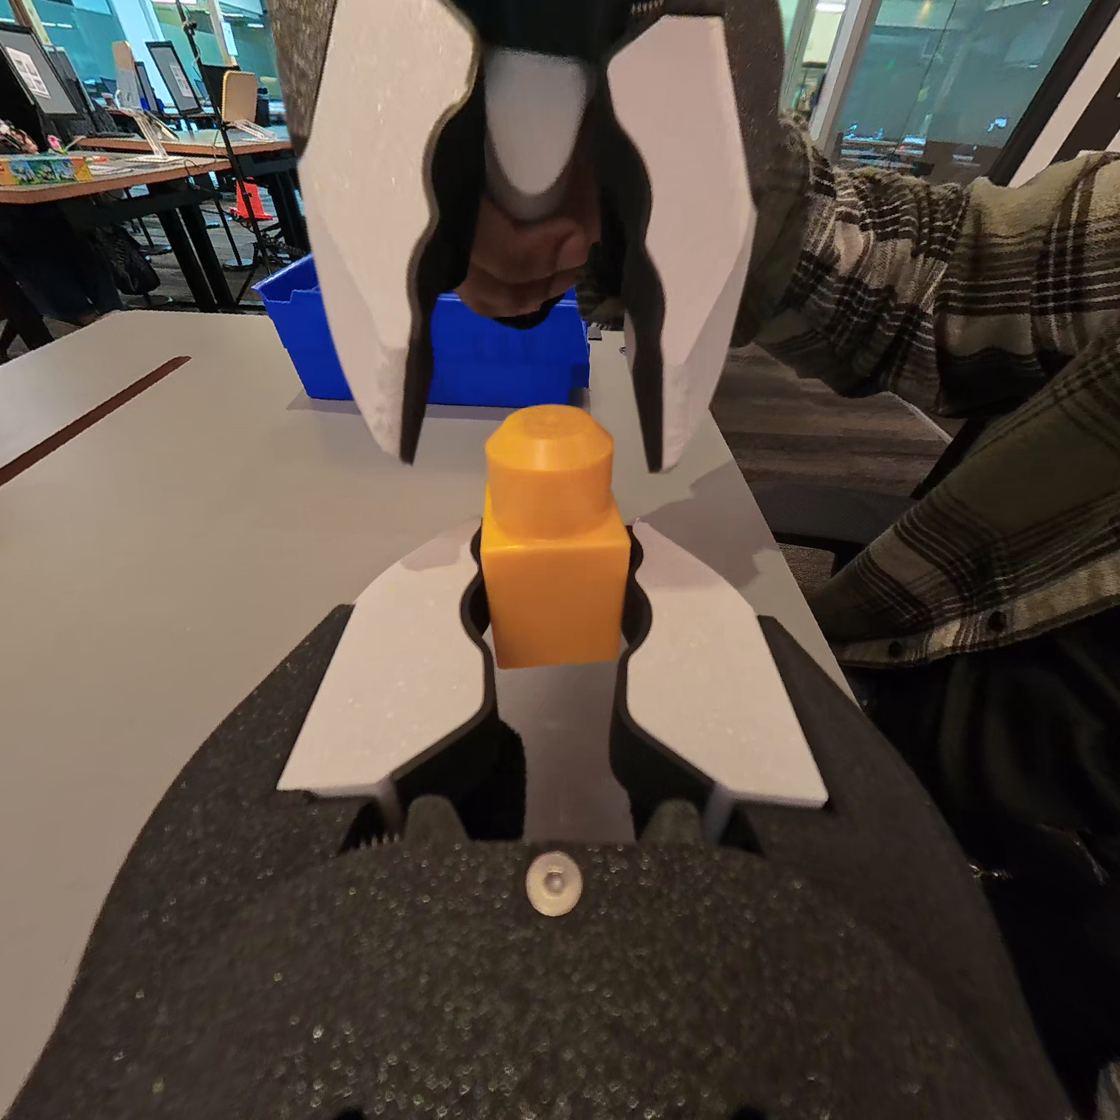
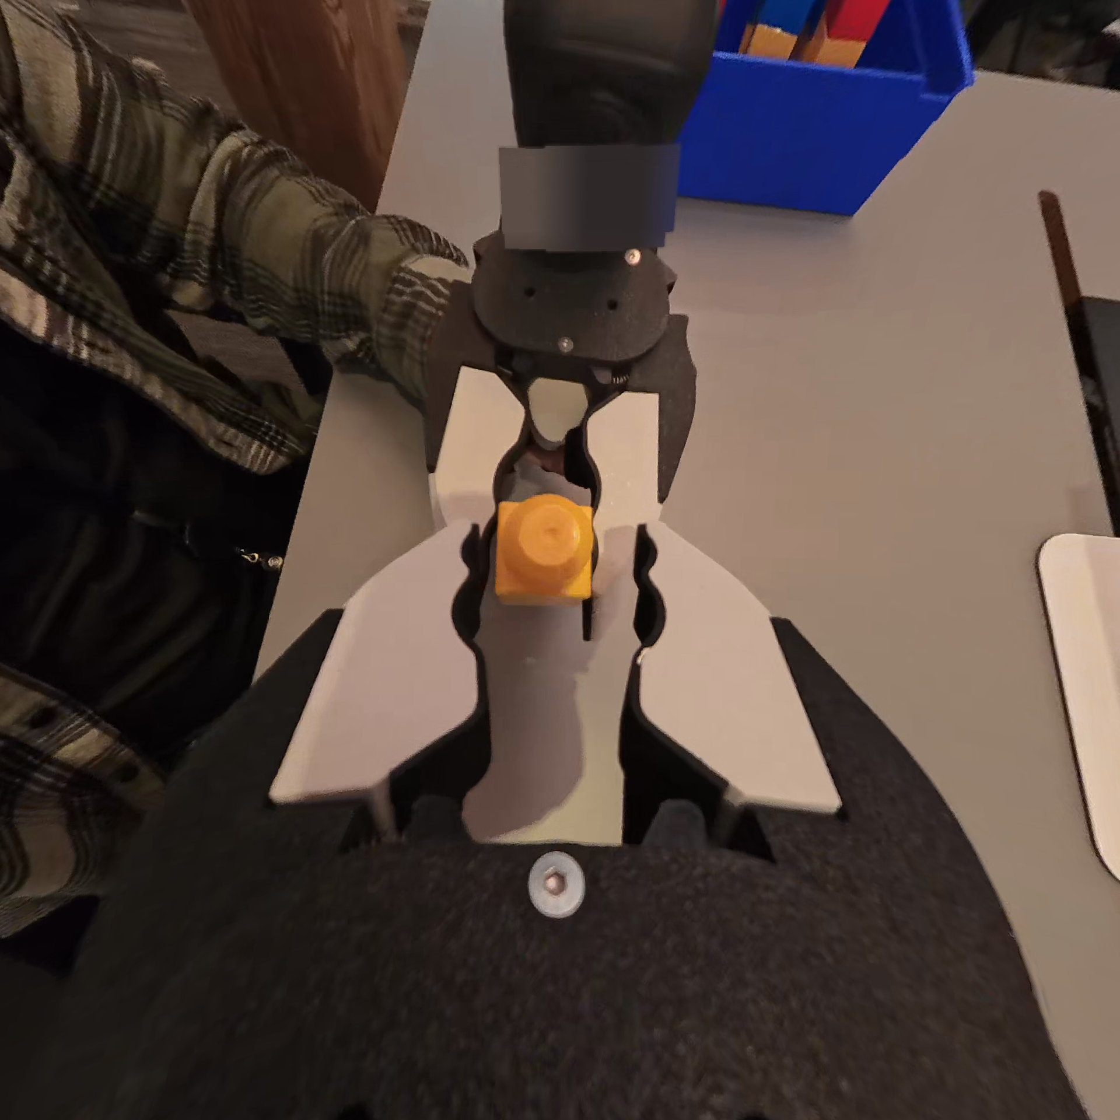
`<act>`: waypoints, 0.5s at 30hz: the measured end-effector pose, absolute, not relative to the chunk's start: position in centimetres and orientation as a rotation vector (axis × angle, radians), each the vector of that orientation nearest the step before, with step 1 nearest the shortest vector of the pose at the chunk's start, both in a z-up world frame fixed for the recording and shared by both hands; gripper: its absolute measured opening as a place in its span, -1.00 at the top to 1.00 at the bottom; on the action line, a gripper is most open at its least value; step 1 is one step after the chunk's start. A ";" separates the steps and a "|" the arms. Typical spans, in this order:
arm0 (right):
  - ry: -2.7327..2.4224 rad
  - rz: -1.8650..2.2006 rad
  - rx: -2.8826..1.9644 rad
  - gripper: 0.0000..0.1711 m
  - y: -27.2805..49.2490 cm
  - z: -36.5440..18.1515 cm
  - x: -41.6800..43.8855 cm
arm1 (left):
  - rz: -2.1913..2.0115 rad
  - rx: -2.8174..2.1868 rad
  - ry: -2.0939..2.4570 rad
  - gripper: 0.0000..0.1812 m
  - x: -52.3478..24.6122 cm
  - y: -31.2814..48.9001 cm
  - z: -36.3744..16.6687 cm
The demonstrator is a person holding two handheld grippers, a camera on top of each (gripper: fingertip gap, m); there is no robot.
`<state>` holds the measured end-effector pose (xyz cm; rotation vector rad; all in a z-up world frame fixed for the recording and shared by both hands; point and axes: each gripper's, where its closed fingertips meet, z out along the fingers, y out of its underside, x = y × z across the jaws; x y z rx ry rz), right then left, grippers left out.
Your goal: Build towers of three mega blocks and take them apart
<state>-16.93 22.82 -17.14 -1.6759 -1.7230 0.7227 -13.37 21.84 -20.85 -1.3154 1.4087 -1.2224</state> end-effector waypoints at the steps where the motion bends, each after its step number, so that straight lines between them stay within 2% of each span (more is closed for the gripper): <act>1: -1.734 0.747 -1.680 0.54 22.6 -17.3 -17.0 | -1.219 -1.313 1.410 0.55 -13.4 21.8 -20.8; 2: -1.733 0.781 -1.687 0.67 22.4 -17.4 -17.1 | -1.216 -1.311 1.411 0.55 -13.4 21.8 -20.8; 8: -1.681 0.822 -1.729 0.67 22.2 -17.0 -16.7 | -1.276 -1.296 1.402 0.55 -13.1 21.4 -20.6; 9: -1.646 0.823 -1.715 0.67 22.3 -16.3 -16.4 | -1.277 -1.307 1.396 0.51 -13.1 21.5 -20.7; 10: -1.600 0.811 -1.705 0.67 22.5 -15.4 -15.8 | -1.268 -1.320 1.385 0.39 -13.1 21.8 -20.8; 12: -1.470 0.715 -1.718 0.67 23.6 -13.4 -13.0 | -1.259 -1.328 1.364 0.30 -13.1 22.1 -20.8; 15: -1.174 0.418 -1.820 0.67 26.6 -10.6 -3.9 | -1.265 -1.328 1.325 0.24 -13.2 22.5 -20.3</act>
